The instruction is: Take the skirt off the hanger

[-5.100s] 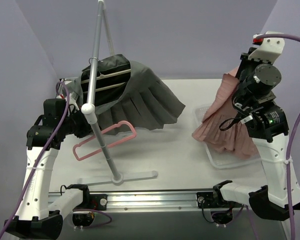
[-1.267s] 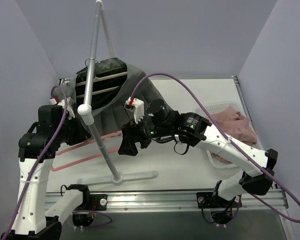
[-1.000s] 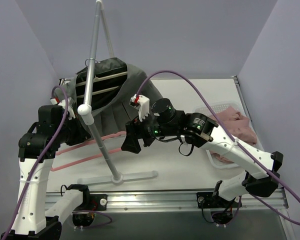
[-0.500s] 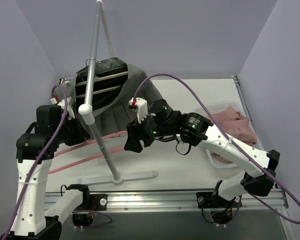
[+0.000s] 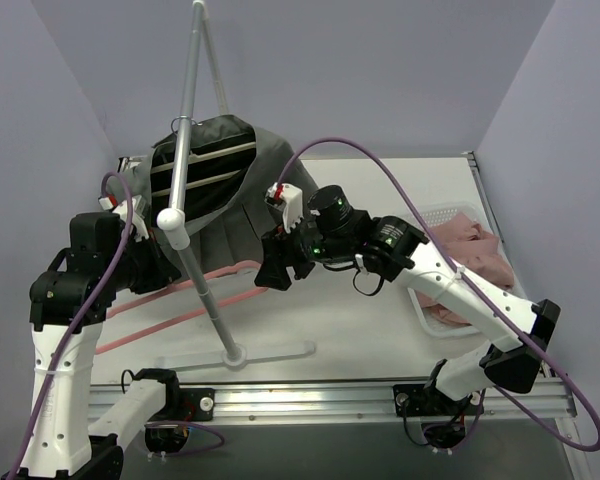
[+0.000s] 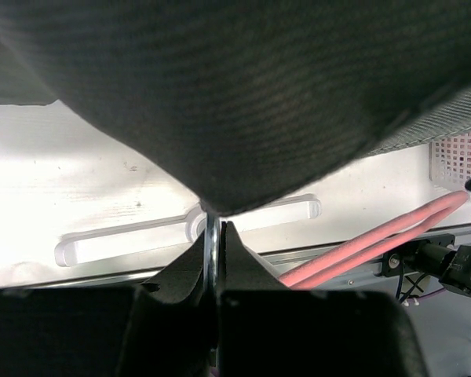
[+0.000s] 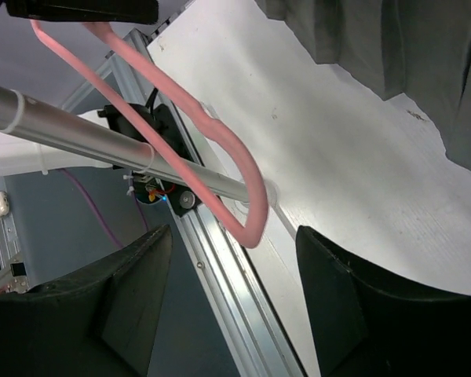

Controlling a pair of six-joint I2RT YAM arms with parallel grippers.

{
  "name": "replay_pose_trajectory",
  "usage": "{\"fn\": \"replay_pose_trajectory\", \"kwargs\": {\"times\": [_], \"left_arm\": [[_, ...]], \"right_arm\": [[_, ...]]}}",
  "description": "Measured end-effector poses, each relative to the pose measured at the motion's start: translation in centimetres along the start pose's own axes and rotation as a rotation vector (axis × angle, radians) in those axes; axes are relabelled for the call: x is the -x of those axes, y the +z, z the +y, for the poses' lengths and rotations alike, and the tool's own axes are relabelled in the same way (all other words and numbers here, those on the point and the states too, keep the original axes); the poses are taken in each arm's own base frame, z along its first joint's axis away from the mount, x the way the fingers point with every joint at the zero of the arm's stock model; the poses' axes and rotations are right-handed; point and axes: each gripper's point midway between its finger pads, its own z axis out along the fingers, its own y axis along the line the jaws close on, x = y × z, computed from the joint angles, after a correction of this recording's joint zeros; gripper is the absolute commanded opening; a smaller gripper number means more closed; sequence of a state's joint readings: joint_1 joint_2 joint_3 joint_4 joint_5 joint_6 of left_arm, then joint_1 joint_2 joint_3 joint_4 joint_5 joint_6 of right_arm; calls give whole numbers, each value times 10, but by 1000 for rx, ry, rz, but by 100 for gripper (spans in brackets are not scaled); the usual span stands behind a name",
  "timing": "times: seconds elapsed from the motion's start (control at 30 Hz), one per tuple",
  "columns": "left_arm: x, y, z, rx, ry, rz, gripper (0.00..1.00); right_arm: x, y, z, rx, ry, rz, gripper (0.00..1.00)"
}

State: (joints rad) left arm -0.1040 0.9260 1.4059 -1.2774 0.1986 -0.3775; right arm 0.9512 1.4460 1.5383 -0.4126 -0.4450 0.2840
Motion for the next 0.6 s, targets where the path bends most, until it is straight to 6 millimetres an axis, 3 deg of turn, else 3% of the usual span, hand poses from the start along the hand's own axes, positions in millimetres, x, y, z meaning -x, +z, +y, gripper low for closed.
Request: {"fn": "replay_pose_trajectory", "kwargs": {"times": [0.23,0.6], "left_arm": [[0,2,-1,-5,-2,12,2],[0,9,-2,-9,-8,40,2]], "right_arm": [[-11,-1,-23,8,52,29,60],[-12,21,7,276,41,43,52]]}}
